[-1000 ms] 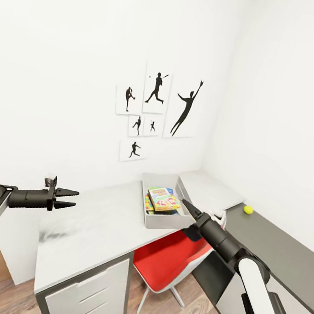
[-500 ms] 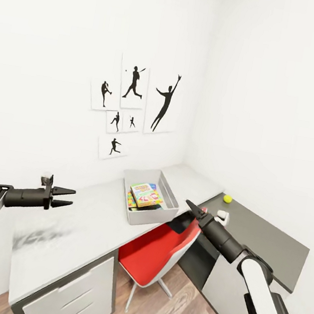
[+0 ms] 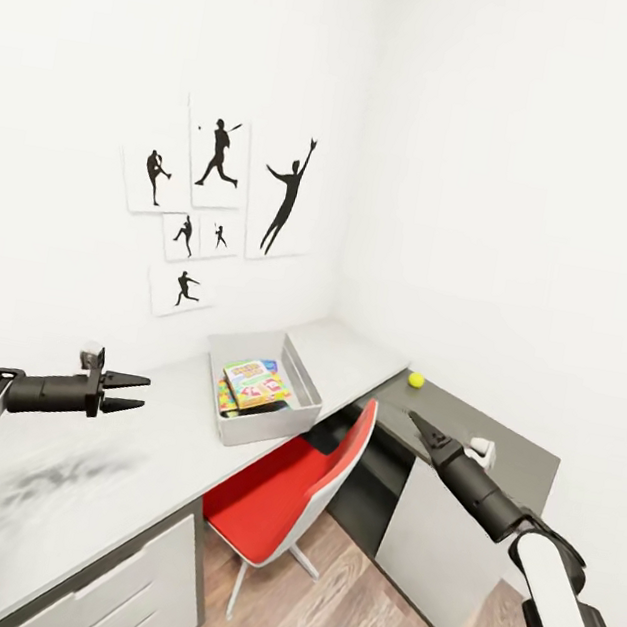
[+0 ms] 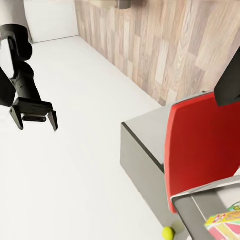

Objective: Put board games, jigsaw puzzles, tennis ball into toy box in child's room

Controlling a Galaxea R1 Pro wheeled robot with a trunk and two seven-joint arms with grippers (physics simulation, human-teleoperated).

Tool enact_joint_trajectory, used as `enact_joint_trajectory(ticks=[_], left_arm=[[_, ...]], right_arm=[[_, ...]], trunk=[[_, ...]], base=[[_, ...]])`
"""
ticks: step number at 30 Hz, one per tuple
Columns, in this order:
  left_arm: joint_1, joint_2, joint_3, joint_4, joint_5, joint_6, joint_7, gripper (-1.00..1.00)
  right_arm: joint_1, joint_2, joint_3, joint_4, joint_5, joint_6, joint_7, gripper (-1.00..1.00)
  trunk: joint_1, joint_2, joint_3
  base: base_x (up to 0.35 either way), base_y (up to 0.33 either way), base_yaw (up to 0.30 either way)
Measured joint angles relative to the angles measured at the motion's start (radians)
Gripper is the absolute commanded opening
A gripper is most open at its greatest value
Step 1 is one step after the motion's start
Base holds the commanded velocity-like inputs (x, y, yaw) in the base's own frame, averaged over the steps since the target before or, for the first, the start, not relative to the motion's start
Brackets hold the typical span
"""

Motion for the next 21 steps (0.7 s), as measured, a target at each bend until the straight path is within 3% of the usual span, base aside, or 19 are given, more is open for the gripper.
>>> enact_joint_trajectory(ticks=[21], left_arm=[[0.000,-0.003,-0.009,-0.004,-0.002,0.000,0.000,1.00]], right_arm=[[0.037,-0.004,-0.092,0.045,0.000,0.043,0.000,1.00]], trunk=[[0.000,0.000,-0.012]], base=[[0.000,0.000,-0.258]])
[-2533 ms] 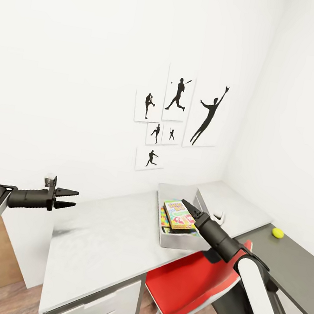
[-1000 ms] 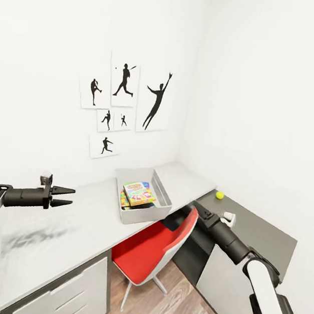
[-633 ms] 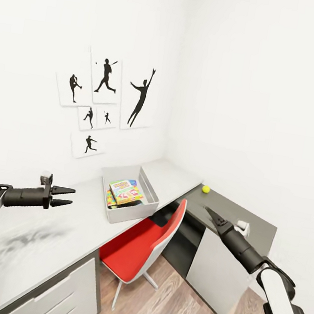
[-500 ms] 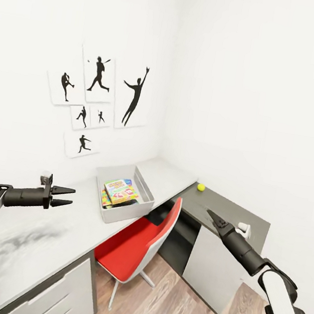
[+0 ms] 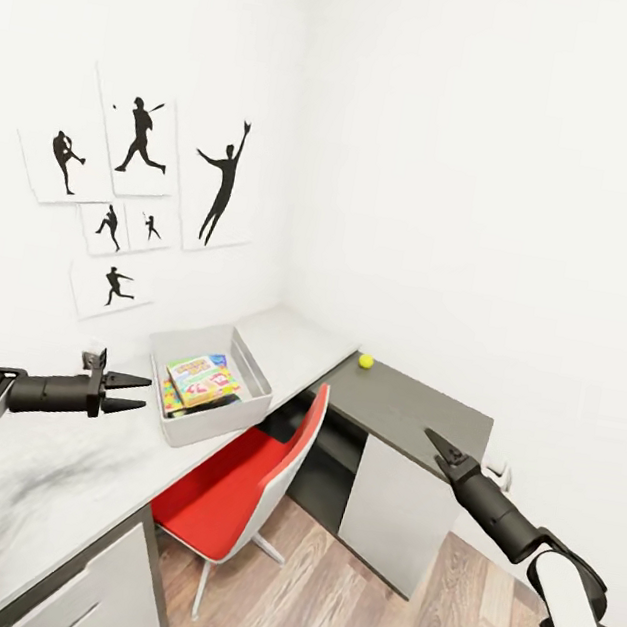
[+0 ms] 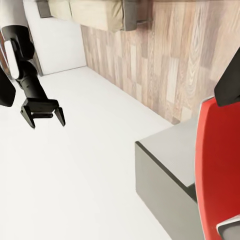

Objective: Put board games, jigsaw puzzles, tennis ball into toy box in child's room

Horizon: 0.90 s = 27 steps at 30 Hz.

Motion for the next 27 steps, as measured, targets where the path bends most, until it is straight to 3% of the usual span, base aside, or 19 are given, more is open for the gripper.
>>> enact_joint_trajectory(ticks=[27], left_arm=[[0.000,-0.006,-0.001,0.000,-0.005,0.000,0.000,1.00]], right_arm=[[0.000,0.004,-0.002,0.005,0.006,-0.006,0.000,1.00]], trunk=[[0.000,0.000,-0.015]], base=[[0.000,0.000,-0.258]])
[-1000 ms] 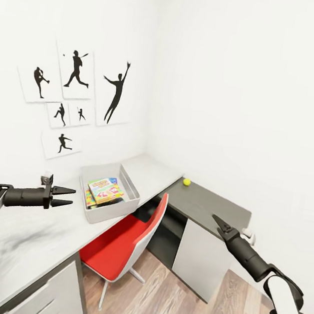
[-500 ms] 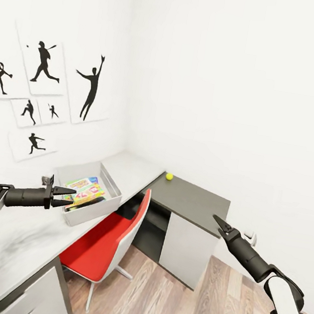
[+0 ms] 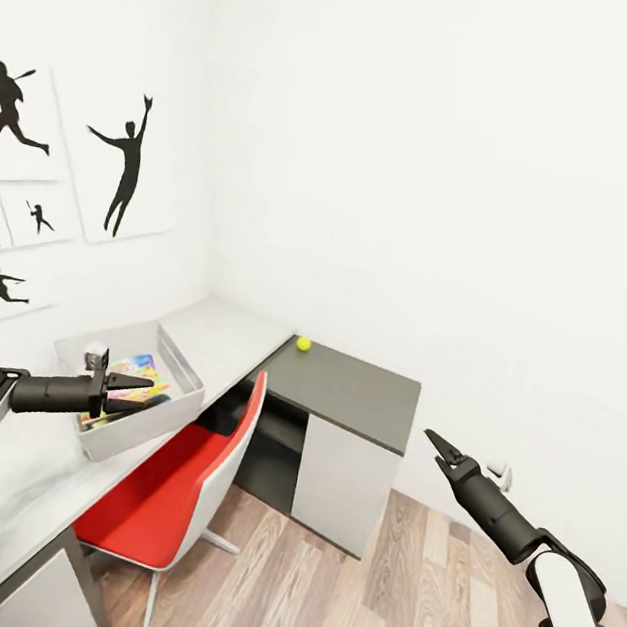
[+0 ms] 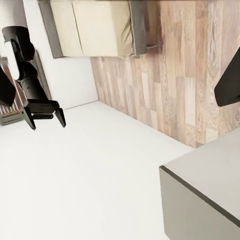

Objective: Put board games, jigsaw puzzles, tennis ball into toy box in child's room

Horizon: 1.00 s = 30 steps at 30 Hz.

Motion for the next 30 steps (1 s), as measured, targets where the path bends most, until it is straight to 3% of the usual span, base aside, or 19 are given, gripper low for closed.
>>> enact_joint_trajectory(ticks=[25,30], left_arm=[[0.000,-0.004,-0.003,0.000,-0.002,-0.003,0.000,1.00],[0.000,-0.004,-0.002,0.000,-0.002,-0.040,0.000,1.00]], right_arm=[[0.000,0.000,-0.001,0.023,0.002,-0.006,-0.004,1.00],[0.000,0.001,-0.001,0.023,0.002,-0.007,-0.006,1.00]], trunk=[[0.000,0.000,-0.013],[0.000,0.000,-0.015]], base=[[0.000,0.000,-0.258],[0.000,0.000,-0.259]])
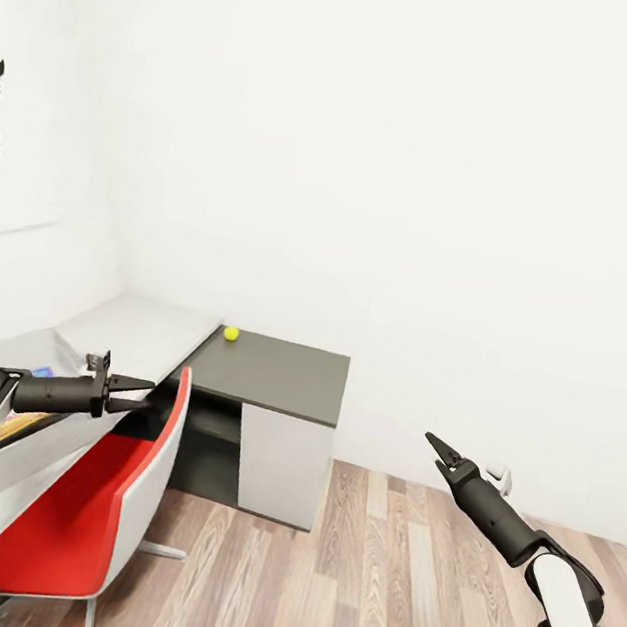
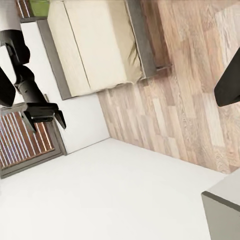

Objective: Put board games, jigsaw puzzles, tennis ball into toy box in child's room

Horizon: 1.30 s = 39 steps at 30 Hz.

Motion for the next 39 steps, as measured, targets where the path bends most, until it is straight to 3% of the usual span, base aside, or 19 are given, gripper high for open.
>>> enact_joint_trajectory(ticks=[13,16,29,39], left_arm=[[0.000,0.001,0.003,0.000,-0.001,-0.022,0.001,1.00],[0.000,0.000,0.002,0.000,-0.002,-0.053,0.003,1.00],[0.001,0.000,0.006,0.000,-0.001,-0.096,0.016,1.00],[0.001,0.000,0.004,0.002,0.004,-0.093,0.101,1.00]], right_arm=[[0.000,-0.001,0.000,0.000,0.002,-0.002,-0.003,1.00],[0.000,0.002,0.001,-0.001,0.004,-0.003,-0.005,1.00],[0.000,0.004,0.005,-0.001,0.008,-0.004,-0.006,1.00],[-0.001,0.005,0.005,-0.008,0.006,-0.003,0.000,1.00]], trunk=[[0.000,0.000,-0.006],[0.000,0.000,-0.007],[0.000,0.000,-0.011],[0.000,0.000,-0.011]], base=[[0.021,-0.019,-0.258],[0.170,-0.159,-0.202],[0.076,-0.071,-0.052],[0.001,-0.001,-0.001]])
